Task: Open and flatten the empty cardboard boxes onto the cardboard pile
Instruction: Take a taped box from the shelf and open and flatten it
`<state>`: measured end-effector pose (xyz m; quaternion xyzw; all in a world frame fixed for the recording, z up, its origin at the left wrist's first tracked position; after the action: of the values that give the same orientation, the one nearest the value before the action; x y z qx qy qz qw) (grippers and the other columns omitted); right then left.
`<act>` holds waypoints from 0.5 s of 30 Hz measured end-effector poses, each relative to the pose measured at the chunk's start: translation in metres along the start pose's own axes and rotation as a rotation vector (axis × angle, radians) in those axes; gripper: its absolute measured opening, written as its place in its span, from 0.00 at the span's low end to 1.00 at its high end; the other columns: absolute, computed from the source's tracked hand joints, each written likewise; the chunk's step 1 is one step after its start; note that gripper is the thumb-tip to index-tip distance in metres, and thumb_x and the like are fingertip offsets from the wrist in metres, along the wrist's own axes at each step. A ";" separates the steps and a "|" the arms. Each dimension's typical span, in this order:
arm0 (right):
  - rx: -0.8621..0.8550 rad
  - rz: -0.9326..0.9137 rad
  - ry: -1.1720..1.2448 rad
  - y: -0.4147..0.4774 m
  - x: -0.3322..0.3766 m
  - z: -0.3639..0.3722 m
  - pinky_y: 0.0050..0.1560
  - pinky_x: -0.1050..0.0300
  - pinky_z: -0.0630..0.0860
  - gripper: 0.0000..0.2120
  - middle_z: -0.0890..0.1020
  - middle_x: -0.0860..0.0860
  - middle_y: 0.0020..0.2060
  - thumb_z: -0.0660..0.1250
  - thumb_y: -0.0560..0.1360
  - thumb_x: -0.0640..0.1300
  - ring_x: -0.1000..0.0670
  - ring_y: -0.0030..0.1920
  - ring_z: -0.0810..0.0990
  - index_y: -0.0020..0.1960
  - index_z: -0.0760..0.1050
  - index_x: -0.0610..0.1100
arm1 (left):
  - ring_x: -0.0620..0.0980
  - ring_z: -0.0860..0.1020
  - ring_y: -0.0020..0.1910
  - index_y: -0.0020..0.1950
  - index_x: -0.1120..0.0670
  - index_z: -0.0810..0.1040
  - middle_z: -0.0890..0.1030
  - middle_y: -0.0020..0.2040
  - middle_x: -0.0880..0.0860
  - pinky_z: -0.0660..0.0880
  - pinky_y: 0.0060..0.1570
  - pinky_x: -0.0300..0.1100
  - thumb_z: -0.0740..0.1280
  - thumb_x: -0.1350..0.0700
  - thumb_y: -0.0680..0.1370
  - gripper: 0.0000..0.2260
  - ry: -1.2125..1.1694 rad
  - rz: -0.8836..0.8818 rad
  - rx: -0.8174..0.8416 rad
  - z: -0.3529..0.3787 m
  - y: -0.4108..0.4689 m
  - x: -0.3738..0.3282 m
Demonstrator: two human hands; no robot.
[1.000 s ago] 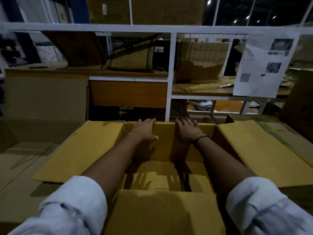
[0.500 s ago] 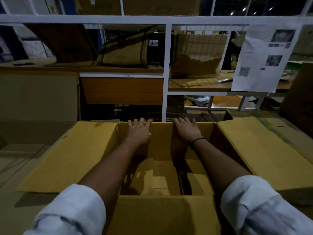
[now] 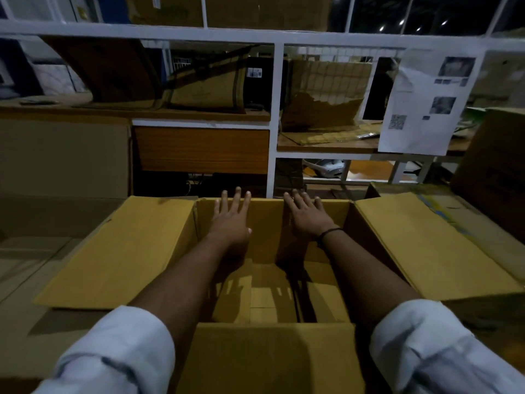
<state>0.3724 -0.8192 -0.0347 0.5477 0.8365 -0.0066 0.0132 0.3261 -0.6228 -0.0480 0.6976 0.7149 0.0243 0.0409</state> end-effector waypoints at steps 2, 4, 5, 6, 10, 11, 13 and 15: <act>0.029 -0.002 0.016 -0.001 -0.001 -0.004 0.80 0.36 0.39 0.38 0.42 0.44 0.83 0.60 0.84 0.45 0.41 0.82 0.39 0.84 0.38 0.50 | 0.62 0.36 0.81 0.82 0.47 0.34 0.35 0.83 0.55 0.42 0.80 0.60 0.65 0.44 0.82 0.44 -0.022 0.002 0.033 -0.006 -0.001 0.002; 0.029 0.020 0.005 -0.006 -0.002 -0.006 0.81 0.37 0.42 0.38 0.43 0.44 0.83 0.61 0.84 0.47 0.41 0.83 0.42 0.84 0.39 0.50 | 0.61 0.38 0.82 0.83 0.46 0.35 0.38 0.84 0.54 0.43 0.80 0.59 0.65 0.44 0.82 0.43 -0.039 0.004 0.043 -0.010 -0.004 0.004; 0.027 0.041 -0.010 -0.009 -0.004 -0.007 0.81 0.37 0.44 0.37 0.44 0.43 0.83 0.60 0.85 0.48 0.40 0.83 0.43 0.84 0.41 0.50 | 0.60 0.38 0.82 0.83 0.46 0.35 0.38 0.84 0.54 0.43 0.80 0.59 0.65 0.44 0.82 0.43 -0.036 0.005 0.035 -0.011 -0.006 0.005; 0.023 0.070 -0.026 -0.013 -0.009 -0.008 0.81 0.38 0.46 0.35 0.46 0.42 0.83 0.58 0.85 0.49 0.39 0.83 0.45 0.84 0.42 0.49 | 0.60 0.39 0.82 0.83 0.46 0.35 0.38 0.84 0.54 0.43 0.80 0.59 0.66 0.44 0.82 0.43 -0.021 0.007 0.020 -0.011 -0.009 0.006; 0.025 0.263 -0.081 -0.041 -0.046 -0.022 0.79 0.36 0.47 0.33 0.52 0.39 0.82 0.55 0.85 0.58 0.38 0.82 0.51 0.84 0.50 0.45 | 0.61 0.39 0.82 0.83 0.46 0.35 0.39 0.84 0.54 0.42 0.80 0.60 0.65 0.41 0.81 0.44 0.012 -0.006 -0.007 -0.010 -0.011 0.006; 0.018 0.317 -0.099 -0.051 -0.058 -0.024 0.79 0.34 0.46 0.35 0.52 0.38 0.82 0.55 0.84 0.60 0.37 0.82 0.50 0.84 0.50 0.44 | 0.61 0.39 0.82 0.83 0.46 0.35 0.39 0.84 0.54 0.43 0.80 0.60 0.65 0.41 0.81 0.44 0.010 -0.010 -0.004 -0.009 -0.011 0.005; 0.013 0.389 -0.142 -0.072 -0.085 -0.024 0.78 0.32 0.43 0.38 0.53 0.38 0.82 0.56 0.82 0.63 0.37 0.82 0.49 0.84 0.50 0.45 | 0.62 0.39 0.82 0.83 0.47 0.35 0.39 0.84 0.54 0.44 0.80 0.60 0.65 0.40 0.81 0.44 0.014 -0.022 -0.002 -0.007 -0.009 0.003; 0.045 0.395 -0.161 -0.093 -0.110 -0.015 0.78 0.32 0.42 0.40 0.50 0.38 0.82 0.58 0.82 0.63 0.36 0.82 0.47 0.84 0.46 0.46 | 0.62 0.39 0.82 0.83 0.47 0.36 0.40 0.84 0.54 0.44 0.80 0.60 0.65 0.40 0.81 0.44 0.008 -0.027 -0.001 -0.006 -0.007 0.004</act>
<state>0.3311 -0.9565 -0.0168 0.6988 0.7089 -0.0663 0.0687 0.3186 -0.6187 -0.0432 0.6877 0.7245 0.0268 0.0387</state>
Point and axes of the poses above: each hand's wrist, its own y-axis towards the middle knuckle, its own z-axis out of the palm, x = y × z, the point moved 5 cm from there along y, towards the middle knuckle
